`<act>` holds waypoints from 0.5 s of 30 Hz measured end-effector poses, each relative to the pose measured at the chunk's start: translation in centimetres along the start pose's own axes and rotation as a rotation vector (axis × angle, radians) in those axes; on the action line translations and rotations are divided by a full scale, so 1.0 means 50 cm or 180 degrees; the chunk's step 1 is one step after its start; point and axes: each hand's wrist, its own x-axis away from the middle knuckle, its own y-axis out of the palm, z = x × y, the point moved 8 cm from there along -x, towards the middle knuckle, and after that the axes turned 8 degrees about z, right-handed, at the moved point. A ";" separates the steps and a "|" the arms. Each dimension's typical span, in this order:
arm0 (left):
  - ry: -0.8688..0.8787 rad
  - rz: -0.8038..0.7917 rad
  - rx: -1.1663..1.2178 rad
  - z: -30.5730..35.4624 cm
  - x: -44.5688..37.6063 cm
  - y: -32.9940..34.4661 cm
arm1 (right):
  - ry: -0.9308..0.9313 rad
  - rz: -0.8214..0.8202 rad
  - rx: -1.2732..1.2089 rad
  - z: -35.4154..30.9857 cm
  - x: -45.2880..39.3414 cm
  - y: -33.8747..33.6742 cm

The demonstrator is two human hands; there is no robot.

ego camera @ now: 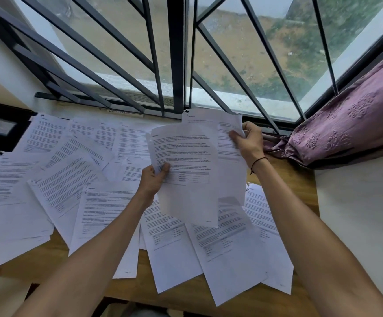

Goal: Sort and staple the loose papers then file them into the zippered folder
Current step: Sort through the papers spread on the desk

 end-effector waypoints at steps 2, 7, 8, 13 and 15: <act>0.0039 -0.0035 -0.0021 0.000 -0.003 -0.003 | 0.0073 0.0000 -0.0018 0.004 0.015 0.007; 0.0065 -0.0002 0.0026 0.005 -0.009 -0.010 | 0.0096 -0.0038 -0.0161 -0.017 0.029 0.025; 0.0079 0.0004 0.0046 0.010 -0.010 -0.009 | 0.0083 -0.0051 -0.0187 -0.027 0.028 0.030; 0.0082 0.0043 0.0179 0.043 -0.019 -0.022 | 0.0083 -0.0176 -0.0347 -0.063 0.018 0.066; 0.0074 0.0076 0.0188 0.055 -0.024 -0.032 | 0.0107 -0.0269 -0.0369 -0.080 0.023 0.086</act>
